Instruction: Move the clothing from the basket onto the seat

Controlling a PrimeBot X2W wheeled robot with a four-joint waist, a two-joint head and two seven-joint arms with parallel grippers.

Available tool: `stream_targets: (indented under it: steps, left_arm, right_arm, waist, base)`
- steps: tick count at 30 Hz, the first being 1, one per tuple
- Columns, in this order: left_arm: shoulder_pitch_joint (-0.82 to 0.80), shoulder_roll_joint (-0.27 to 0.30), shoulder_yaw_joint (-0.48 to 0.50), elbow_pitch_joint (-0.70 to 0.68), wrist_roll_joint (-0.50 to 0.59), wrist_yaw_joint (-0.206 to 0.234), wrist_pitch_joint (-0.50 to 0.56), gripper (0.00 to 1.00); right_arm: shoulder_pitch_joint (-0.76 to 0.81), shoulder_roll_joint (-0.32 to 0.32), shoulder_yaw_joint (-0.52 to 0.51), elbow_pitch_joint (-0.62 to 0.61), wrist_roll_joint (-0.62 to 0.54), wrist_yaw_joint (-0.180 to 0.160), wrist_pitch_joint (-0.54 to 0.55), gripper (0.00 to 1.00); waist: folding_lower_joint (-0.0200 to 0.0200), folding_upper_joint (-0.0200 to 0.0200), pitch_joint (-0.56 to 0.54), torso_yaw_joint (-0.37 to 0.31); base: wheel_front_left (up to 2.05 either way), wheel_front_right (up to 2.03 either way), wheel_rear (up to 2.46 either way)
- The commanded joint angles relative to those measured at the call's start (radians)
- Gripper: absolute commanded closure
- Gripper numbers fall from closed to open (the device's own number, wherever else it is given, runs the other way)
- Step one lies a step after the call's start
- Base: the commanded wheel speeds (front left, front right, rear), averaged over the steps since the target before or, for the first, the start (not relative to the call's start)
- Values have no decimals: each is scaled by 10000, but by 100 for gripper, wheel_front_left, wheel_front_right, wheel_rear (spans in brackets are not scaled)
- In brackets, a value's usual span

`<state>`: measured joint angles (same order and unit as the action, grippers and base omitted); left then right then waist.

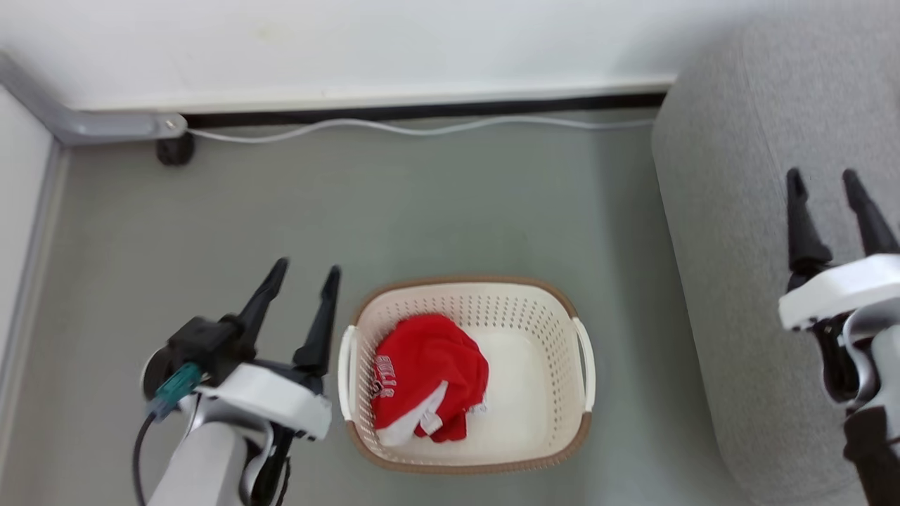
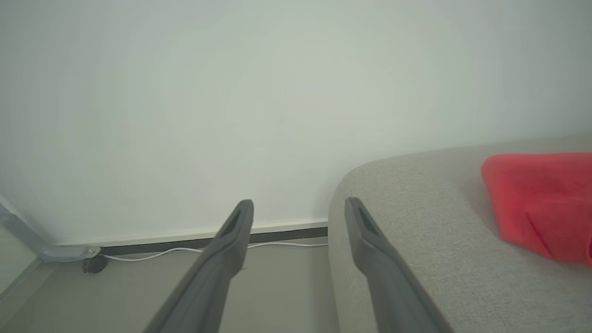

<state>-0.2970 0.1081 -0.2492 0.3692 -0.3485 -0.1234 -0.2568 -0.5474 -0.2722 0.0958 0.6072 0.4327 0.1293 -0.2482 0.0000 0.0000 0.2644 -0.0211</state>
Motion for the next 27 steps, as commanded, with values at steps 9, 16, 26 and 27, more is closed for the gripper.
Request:
stream_targets:
  steps: [9, 16, 26, 27]
  left_arm:
    - [1122, -77, 2092, -264, 684, -73, -49, 0]
    - [1888, -274, 2720, -367, 1025, -73, -49, 0]
    - [2582, -438, 2907, -591, 1223, -73, -49, 0]
    - [2619, -449, 2904, -600, 1221, -73, -49, 0]
  right_arm:
    - [1596, 591, 672, -1087, -426, 14, -135, 0]
    - [2775, 1096, 595, -1531, -806, 14, -135, 0]
    - [3825, 1400, 294, -2059, -1326, 14, -135, 0]
    - [3867, 1411, 268, -2071, -1349, 14, -135, 0]
  waist:
    - [0, 0, -1384, 617]
    - [0, 0, -2034, 610]
    - [0, 0, -2365, 502]
    - [0, 0, -2390, 502]
  base:
    - [0, 0, 0]
    - [0, 0, 0]
    - [0, 0, 0]
    - [0, 0, 0]
